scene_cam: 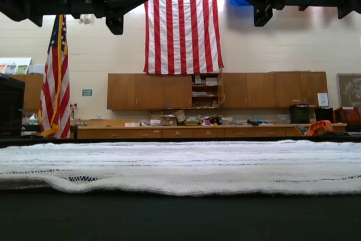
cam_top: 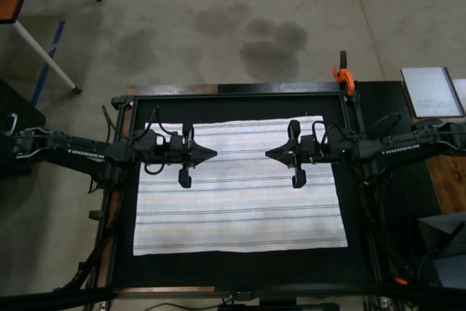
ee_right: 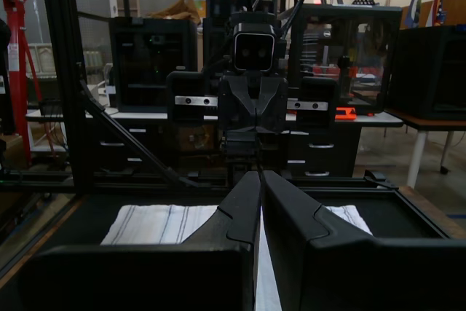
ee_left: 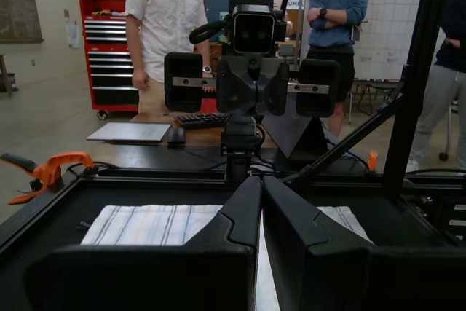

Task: Fold the towel

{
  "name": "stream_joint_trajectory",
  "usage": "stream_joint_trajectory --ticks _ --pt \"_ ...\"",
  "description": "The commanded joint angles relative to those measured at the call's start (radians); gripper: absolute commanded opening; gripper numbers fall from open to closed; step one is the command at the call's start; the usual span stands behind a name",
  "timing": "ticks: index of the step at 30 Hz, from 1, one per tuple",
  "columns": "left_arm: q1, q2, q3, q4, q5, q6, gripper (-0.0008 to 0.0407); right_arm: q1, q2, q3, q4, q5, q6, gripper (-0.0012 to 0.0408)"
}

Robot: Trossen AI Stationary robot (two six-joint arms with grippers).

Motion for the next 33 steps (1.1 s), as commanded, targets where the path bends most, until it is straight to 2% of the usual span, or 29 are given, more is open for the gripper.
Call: stream_joint_trajectory --ticks 1,4,9,15,18,24,26,33 --pt "0.0 0.0 0.0 0.005 0.0 0.0 0.0 0.0 0.0 0.0 0.005 0.0 0.0 0.0" --pt "0.0 0.0 0.0 0.035 0.0 0.013 0.0 0.0 0.0 0.0 0.02 0.0 0.019 0.0" --pt "0.0 -0.002 0.0 -0.008 0.0 -0.021 0.0 0.005 0.001 0.0 -0.009 0.0 0.111 0.0" --pt "-0.004 -0.042 -0.002 -0.418 -0.013 -0.11 0.0 0.013 0.021 0.0 -0.021 0.0 0.279 0.0" --pt "-0.004 -0.074 -0.014 -0.539 -0.121 -0.112 0.0 0.013 0.021 0.0 -0.063 0.0 0.338 0.0" --pt "-0.001 -0.168 -0.018 -0.742 -0.476 -0.188 0.0 0.029 0.021 0.0 -0.141 0.0 0.392 0.0" --pt "-0.001 -0.196 -0.018 -0.822 -0.549 -0.222 0.0 0.038 0.021 0.0 -0.138 0.0 0.393 0.0" --pt "0.043 -0.214 -0.019 -1.155 -0.705 -0.552 0.0 0.042 0.021 0.0 -0.135 0.0 0.393 0.0"
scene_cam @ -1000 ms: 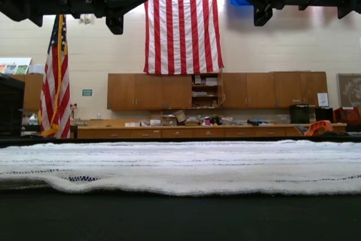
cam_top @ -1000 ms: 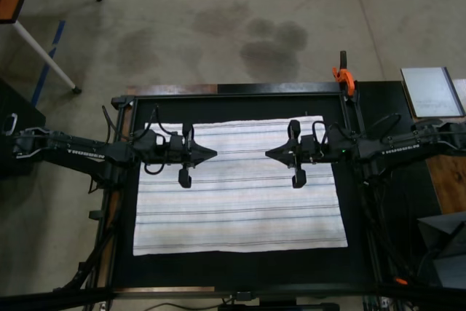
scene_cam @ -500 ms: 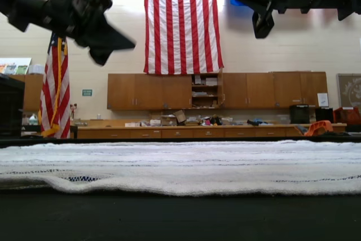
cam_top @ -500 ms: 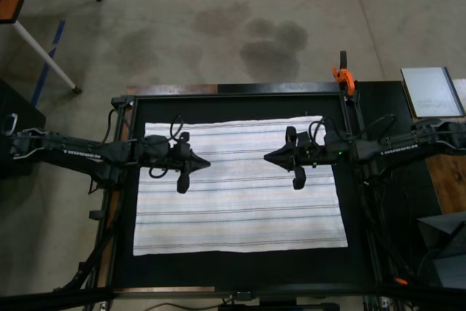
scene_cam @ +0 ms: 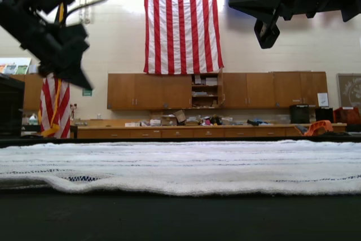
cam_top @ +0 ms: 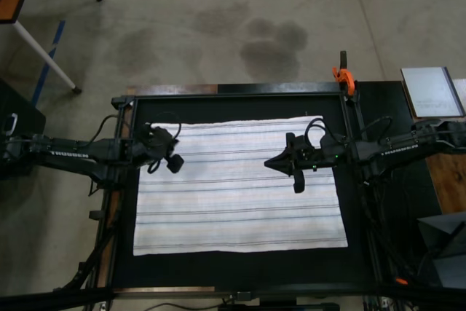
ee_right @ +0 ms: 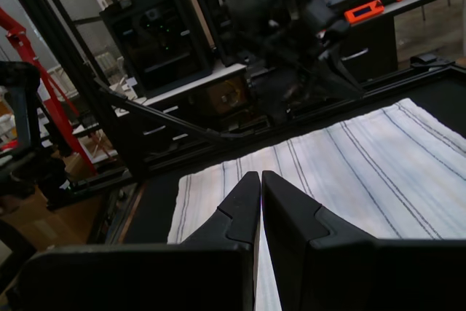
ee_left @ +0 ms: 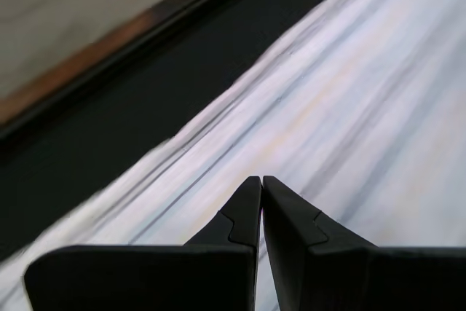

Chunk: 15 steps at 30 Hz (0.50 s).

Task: Fold the towel

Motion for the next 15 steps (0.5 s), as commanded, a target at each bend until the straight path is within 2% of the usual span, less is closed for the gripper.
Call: stream_joint_trajectory --ticks 1,3,8,15 --pt "0.024 0.008 -0.002 -0.087 -0.046 -0.104 0.0 0.0 0.0 0.0 0.001 0.0 0.0 0.0" --pt "0.054 0.012 -0.01 -0.134 -0.063 -0.16 0.0 0.0 0.0 0.0 0.002 0.0 0.0 0.0" --pt "0.145 0.015 -0.061 -0.145 -0.048 -0.264 0.0001 -0.001 0.001 0.0 0.002 0.001 -0.003 0.0" --pt "0.3 0.015 -0.14 -0.118 -0.023 -0.307 0.0045 -0.001 0.001 0.0 0.002 0.001 -0.003 0.0"
